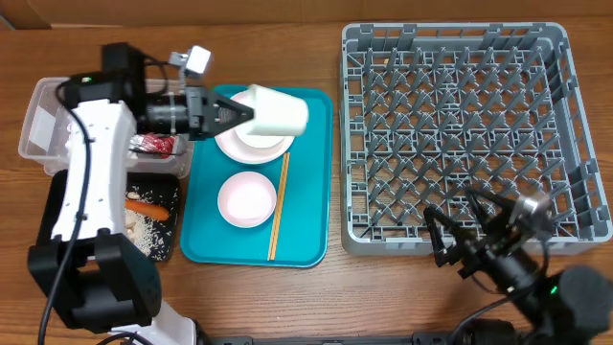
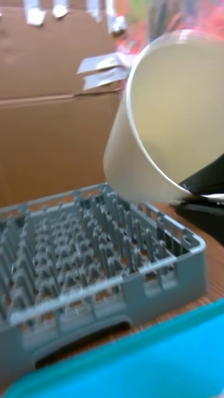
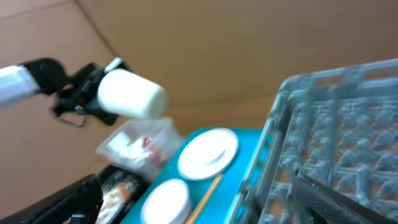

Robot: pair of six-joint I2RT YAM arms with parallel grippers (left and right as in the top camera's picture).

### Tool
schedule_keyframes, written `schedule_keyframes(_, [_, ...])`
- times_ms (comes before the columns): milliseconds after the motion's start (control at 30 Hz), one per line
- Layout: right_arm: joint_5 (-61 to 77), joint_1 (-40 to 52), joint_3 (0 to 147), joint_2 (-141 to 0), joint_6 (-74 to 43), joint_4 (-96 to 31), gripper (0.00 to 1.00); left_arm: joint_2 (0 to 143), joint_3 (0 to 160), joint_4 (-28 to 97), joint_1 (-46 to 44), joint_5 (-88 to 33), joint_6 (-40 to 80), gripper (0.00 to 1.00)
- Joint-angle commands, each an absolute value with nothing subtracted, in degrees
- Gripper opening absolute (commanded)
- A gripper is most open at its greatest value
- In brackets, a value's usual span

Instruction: Sort waste into correct bins and load items into the dishwasher

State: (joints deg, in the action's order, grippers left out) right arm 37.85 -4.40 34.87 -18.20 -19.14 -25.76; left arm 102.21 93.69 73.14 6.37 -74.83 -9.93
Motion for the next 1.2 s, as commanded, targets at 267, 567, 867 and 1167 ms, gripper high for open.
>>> schedule_keyframes(267, [63.51,-4.54,49.95,-46.19,-23.20,-20.80,1.00,101.25,94.61,69.91,0.34,-80.84,-12.21,0.04])
schedule_keyframes(567, [80.82,-4.27,49.89,-58.83,-15.92,-17.21,0.93,101.27,94.61,65.06,0.40,-81.65,-7.64,0.04])
schedule_keyframes(867, [84.29,4.56,49.89,-70.87,-7.22,-11.97,0.82,102.21,94.61,59.27,-0.05,-87.72,-4.25,0.04])
schedule_keyframes(1167, [68.58,14.59,49.89,-74.17,-11.70,1.63,0.82,103.46,94.61,59.31,-1.19,-88.09,-4.99,0.04])
